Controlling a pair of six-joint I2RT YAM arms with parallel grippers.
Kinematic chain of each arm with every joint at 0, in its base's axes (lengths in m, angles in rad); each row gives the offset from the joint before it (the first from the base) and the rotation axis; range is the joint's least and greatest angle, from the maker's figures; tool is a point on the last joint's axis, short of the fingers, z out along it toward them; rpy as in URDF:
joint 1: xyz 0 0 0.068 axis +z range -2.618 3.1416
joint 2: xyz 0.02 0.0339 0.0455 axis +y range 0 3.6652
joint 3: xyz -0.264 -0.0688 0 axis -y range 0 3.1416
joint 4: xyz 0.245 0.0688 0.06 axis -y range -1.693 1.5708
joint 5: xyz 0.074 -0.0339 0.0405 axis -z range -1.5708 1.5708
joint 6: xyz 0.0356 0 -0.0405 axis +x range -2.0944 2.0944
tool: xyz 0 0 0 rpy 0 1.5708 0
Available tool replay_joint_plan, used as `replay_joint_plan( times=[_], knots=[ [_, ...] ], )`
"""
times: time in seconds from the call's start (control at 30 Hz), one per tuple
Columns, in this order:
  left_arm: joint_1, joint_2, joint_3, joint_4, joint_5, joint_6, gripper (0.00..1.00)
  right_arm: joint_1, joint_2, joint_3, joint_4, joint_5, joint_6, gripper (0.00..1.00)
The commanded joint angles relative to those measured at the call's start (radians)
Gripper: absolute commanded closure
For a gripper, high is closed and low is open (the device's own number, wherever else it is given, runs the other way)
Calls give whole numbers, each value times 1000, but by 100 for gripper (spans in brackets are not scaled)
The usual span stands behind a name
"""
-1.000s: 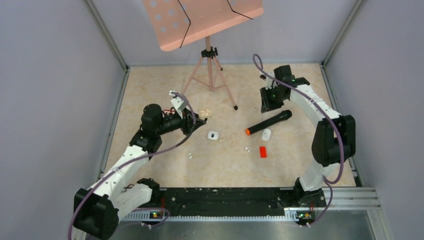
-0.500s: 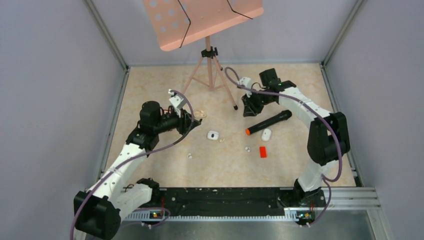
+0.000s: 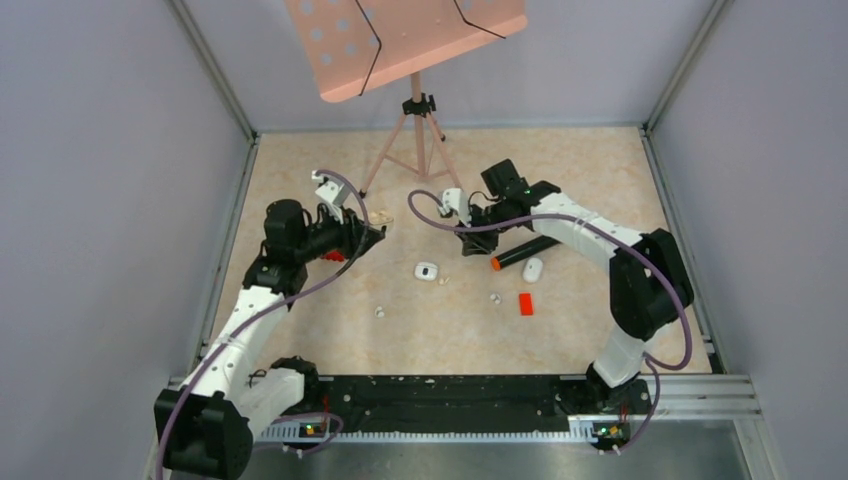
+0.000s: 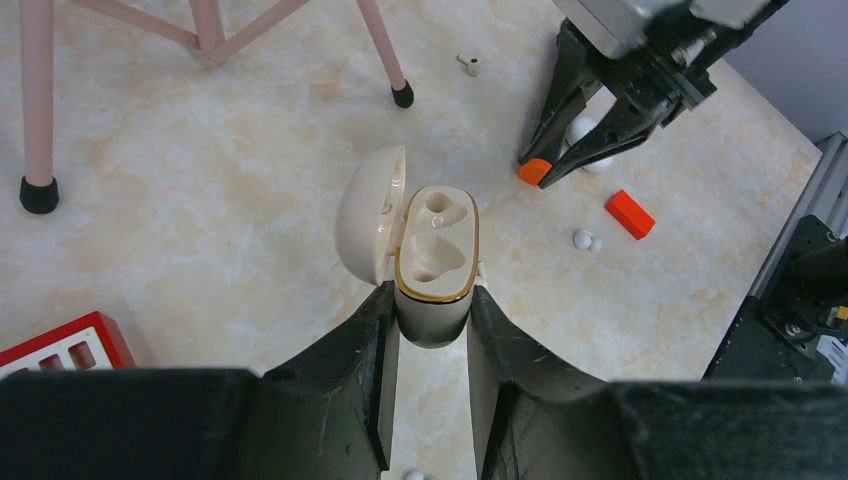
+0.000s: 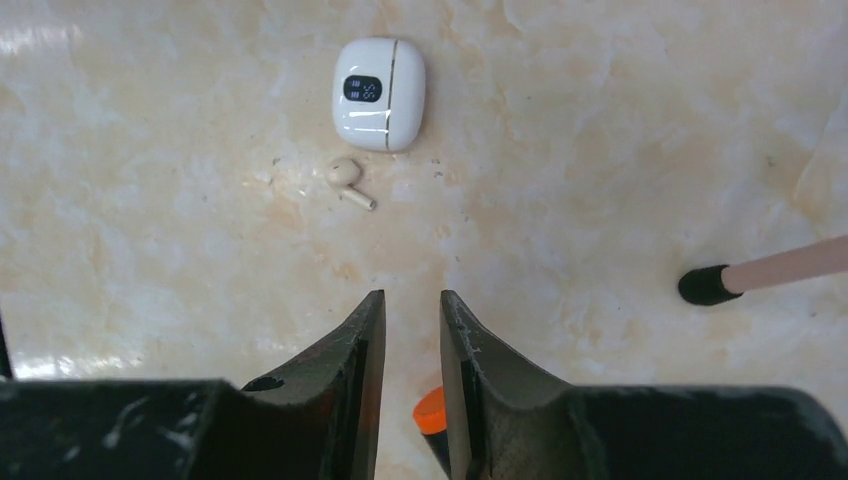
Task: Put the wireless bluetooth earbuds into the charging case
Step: Pick up the earbud from the center of the board.
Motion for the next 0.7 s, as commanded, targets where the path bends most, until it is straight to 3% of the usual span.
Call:
replay_joint_plan(
  times=[0.0,0.1,0.3,0.67],
  knots=[
    [21,-28,21,17,-4,-3,100,52,-14,-3,-45,-28,-298,74],
    [31,-36,23,8,-4,-1,100,73,43,17,-46,16,-389,74],
    [43,-41,28,4,-5,-3,100,76,200,135,-18,50,-381,76],
    [61,-31,29,16,-8,-11,100,124,242,90,47,67,-420,72]
  ],
)
